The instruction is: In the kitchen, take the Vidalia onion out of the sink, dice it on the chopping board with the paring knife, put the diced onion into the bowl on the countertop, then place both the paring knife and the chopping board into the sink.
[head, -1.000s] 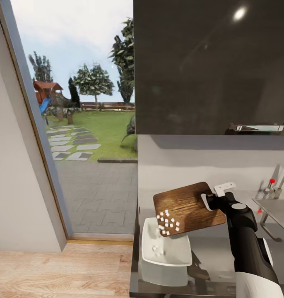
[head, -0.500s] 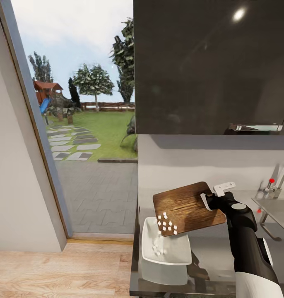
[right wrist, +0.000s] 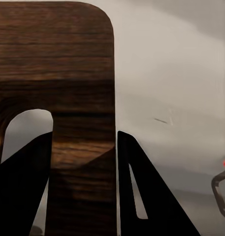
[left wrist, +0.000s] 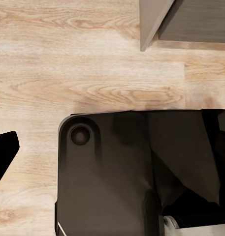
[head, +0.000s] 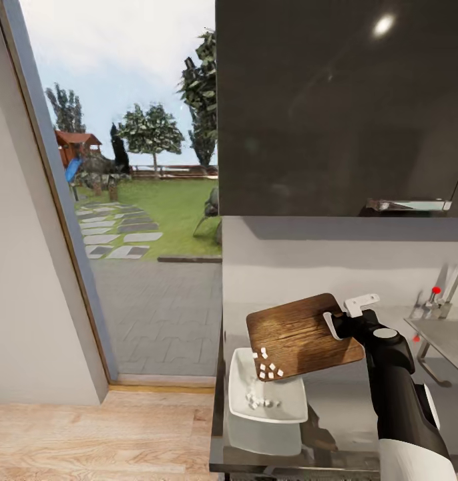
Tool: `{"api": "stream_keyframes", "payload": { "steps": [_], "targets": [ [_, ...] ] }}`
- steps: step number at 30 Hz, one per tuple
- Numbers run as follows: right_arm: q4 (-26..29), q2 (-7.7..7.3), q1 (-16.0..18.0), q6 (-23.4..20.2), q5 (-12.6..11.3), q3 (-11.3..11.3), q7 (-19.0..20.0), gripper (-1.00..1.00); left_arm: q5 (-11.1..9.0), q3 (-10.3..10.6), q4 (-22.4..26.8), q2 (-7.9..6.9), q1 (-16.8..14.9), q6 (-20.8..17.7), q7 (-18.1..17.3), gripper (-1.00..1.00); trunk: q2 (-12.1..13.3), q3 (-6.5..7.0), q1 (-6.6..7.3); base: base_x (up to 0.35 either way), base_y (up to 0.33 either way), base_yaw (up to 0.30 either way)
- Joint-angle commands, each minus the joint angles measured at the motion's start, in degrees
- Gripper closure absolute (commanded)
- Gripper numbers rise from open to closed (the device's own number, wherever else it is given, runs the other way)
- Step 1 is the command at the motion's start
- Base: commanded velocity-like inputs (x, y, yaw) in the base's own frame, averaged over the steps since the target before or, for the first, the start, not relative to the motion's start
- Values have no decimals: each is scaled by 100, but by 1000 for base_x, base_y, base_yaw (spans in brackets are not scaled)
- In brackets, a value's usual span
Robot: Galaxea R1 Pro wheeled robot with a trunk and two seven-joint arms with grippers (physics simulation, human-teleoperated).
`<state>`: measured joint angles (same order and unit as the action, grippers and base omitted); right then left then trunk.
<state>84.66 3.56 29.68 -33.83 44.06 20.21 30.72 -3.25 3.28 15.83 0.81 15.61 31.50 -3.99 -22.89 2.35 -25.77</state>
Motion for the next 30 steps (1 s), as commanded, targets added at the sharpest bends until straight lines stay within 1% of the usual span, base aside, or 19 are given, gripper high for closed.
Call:
{"api": "stream_keyframes", "payload": {
  "steps": [1,11,17,30],
  "targets": [
    [7,5,3,-1,59,11,58,100,-36,24,8,-2,4,6,-11,-100,-3,-1,-1,-59,0,0],
    [7,5,3,-1,59,10,57,100,-36,24,4,-2,4,6,-8,-100,-3,-1,-1,-14,0,0],
    [7,5,3,-1,59,9,57,100,-36,24,-1,-2,4,6,-11,-100,-3,-1,-1,-84,0,0],
    [7,13,3,-1,59,13,41,100,-36,24,-1,-2,4,6,-8,-100,-3,-1,-1,-3,0,0]
  ]
}}
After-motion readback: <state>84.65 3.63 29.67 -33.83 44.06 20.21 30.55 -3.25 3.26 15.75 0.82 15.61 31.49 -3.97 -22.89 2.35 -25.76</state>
